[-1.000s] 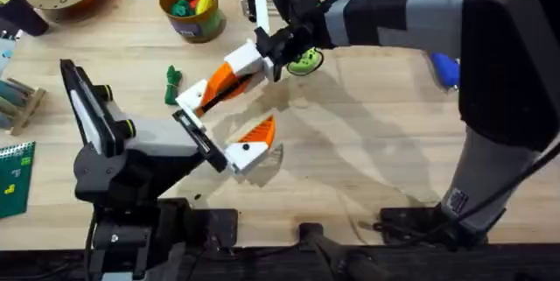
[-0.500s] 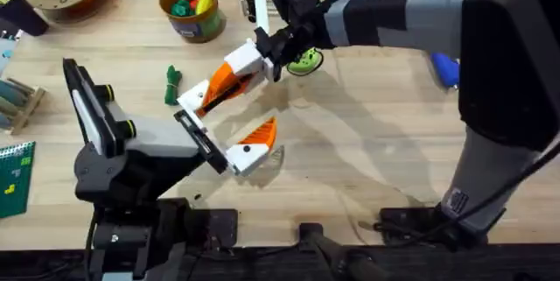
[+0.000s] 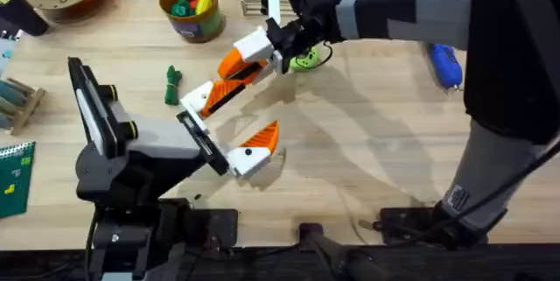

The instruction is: Pick up the gripper from the table and insert it into the empty holder that is missing its gripper. Then pick up a screw, insert it into the mounting hole, and use the screwdriver to tighten it. Finally, clean up the table by picking up the vegetable and placing it into the bucket.

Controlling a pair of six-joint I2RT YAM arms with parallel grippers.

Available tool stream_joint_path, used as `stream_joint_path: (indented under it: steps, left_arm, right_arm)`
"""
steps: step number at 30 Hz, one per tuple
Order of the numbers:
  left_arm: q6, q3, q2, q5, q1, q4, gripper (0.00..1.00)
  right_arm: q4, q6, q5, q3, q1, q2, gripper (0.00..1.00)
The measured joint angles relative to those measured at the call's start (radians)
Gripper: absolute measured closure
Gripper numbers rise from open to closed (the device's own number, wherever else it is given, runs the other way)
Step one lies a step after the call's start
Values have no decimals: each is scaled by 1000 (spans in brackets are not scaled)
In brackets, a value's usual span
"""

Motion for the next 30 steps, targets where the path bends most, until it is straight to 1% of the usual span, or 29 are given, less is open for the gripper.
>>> stream_joint_path:
  steps: [12,17,20,21,25,28,29,30]
  left_arm:
    - [0,0,0,-3,0,0,28]
    - [0,0,0,-3,0,0,28]
    - [0,0,0,-3,0,0,28]
    - [0,0,0,-3,0,0,28]
    - [0,0,0,-3,0,0,29]
    - [0,0,0,-3,0,0,29]
    - [0,0,0,-3,0,0,28]
    - [0,0,0,-3,0,0,28]
  right_arm:
    - [0,0,-2,0,-6,0,662]
    - [-12,-18,-28,0,-6,0,662]
    - [-34,-39,-35,0,-6,0,662]
    - [-73,-71,-39,0,-6,0,661]
    - [-125,-116,-44,0,-6,0,662]
    - [-140,-151,-47,0,-6,0,685]
    - [-144,-158,-47,0,-6,0,746]
    - [-150,-162,-47,0,-6,0,758]
